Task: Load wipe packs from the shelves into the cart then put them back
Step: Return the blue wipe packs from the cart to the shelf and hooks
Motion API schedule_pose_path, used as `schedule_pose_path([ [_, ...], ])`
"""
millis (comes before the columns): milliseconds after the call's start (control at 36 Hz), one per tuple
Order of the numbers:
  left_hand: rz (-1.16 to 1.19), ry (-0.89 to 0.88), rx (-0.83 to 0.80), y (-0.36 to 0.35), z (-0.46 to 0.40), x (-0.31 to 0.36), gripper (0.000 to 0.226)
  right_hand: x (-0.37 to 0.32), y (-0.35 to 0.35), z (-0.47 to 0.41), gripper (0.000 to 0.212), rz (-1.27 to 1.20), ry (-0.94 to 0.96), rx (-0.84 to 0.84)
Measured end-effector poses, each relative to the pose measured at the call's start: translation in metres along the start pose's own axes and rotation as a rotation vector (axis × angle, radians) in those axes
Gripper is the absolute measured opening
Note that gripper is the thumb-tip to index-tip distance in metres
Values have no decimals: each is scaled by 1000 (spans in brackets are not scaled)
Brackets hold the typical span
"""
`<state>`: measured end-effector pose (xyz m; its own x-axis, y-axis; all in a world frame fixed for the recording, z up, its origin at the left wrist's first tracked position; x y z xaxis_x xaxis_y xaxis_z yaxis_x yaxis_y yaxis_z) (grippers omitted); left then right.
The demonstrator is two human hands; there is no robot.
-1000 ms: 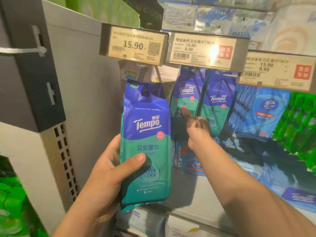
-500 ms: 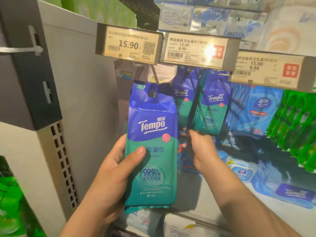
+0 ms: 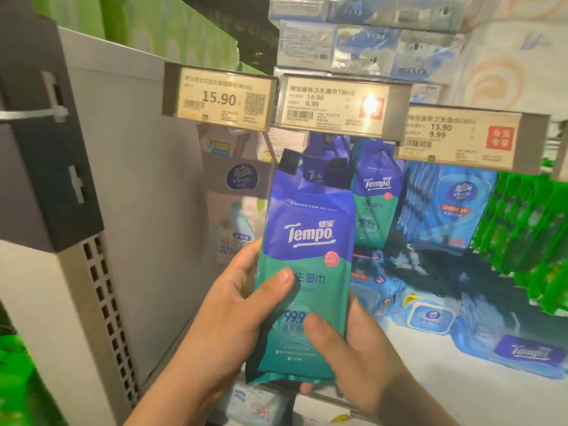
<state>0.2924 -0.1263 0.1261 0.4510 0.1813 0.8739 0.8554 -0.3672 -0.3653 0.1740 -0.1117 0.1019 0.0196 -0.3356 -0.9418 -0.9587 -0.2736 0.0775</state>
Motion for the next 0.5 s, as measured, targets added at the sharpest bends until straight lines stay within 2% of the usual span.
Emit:
schedule_pose_path([
  [56,-38,-17,-38,-5,1,3,39,-10,4,2,41,22,41,62],
  [222,-126,-142,-238,-28,12,27,41,-31,12,16,44,90,82,114],
  [333,-148,-196,-264,-33,10,40,39,-43,14,13,42,72,85,116],
  [500,-127,-182,-269,-39,-3,44,28,-54,14,6,43,58,71,127],
])
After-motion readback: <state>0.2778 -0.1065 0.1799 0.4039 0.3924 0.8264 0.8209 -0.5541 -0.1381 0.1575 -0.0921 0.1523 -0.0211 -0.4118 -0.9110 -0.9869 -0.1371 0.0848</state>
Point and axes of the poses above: each hand's wrist, its own z-axis away from the middle knuckle, its own y-axis out of the back of the hand, x = y × z, the point moved 10 cm from there along -z, towards the middle knuckle, and after that the axes turned 3 degrees about -x, right-handed, at the moved point
